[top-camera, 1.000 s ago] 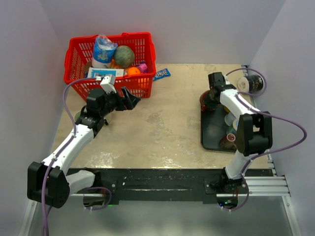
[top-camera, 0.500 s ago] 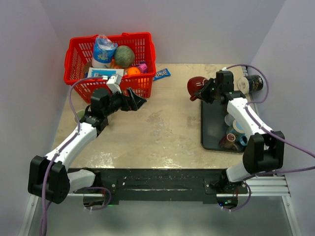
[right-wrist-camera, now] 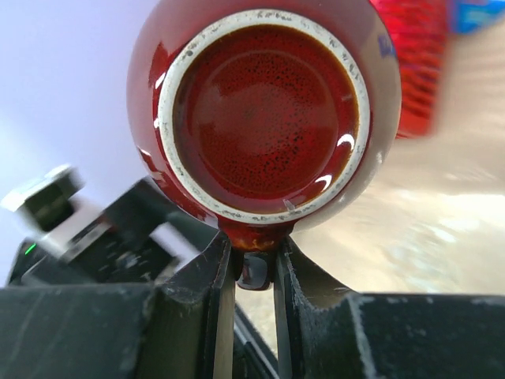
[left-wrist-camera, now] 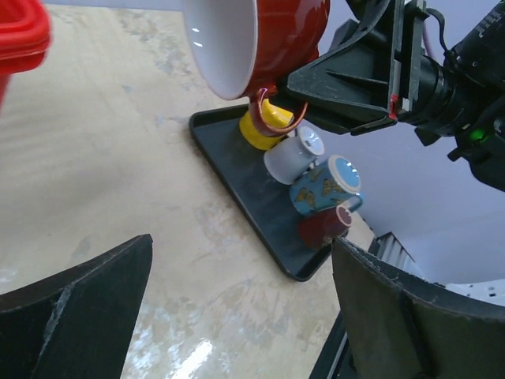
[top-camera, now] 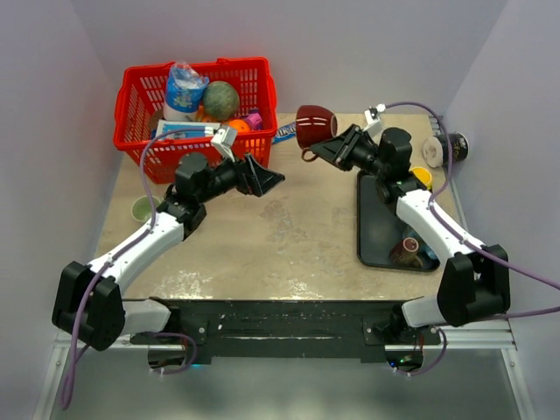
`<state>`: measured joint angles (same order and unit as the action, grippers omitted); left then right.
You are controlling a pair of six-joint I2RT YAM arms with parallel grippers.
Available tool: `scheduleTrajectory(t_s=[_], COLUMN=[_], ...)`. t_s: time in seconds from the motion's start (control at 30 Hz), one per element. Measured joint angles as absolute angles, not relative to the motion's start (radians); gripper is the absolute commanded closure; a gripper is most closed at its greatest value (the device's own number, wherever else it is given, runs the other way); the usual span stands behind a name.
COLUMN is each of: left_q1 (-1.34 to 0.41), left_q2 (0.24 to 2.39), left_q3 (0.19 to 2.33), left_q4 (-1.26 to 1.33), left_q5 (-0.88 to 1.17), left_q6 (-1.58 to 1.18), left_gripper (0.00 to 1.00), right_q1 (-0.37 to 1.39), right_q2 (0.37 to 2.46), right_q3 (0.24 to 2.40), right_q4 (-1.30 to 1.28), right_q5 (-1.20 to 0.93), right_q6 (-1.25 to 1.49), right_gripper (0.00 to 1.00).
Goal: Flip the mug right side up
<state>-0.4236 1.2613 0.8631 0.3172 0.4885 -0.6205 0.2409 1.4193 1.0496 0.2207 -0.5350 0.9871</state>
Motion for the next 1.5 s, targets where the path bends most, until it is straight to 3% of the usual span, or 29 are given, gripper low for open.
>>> scheduleTrajectory(t_s=[0.27,0.6,0.77,0.87,0.97,1.2,1.5], left_q1=[-0.454,-0.455,-0.461,-0.48,-0.491,-0.492,-0.492], left_q2=[1.334,1.343,1.371,1.408,1.448,1.474,1.481], left_q3=[0.894,0.892,0.892,0.896,0.896,0.896,0.896], left_q4=[0.504,0.941,1.045,1.082,1.124,1.227,1.254], left_q5=[0.565,0.681,0.691,0.697,0.7,0.7,0.695], left_q6=[-0.753,-0.976,-1.058,-1.097,-1.151,-1.251,-1.306], left_gripper=[0.01,0.01,0.28,0.4,0.47,0.52,0.76], right_q1=[0.392,0.414,0.427,0.433,0.438,0.439,0.44], right_q2=[1.399,1.394,1.38,1.366,1.356,1.353,1.333], right_q3=[1.121,1.157,1.167,1.167,1.168,1.169,1.169], right_q4=[0.405,0.469,0.48,0.484,0.487,0.476,0.479], right_q5=[-0.641,-0.704,-0.729,-0.743,-0.758,-0.782,-0.805], right_q6=[1.005,1.011,1.006,1.0,0.986,0.943,0.897], right_gripper=[1.0,1.0,1.0,1.0,1.0,1.0,1.0])
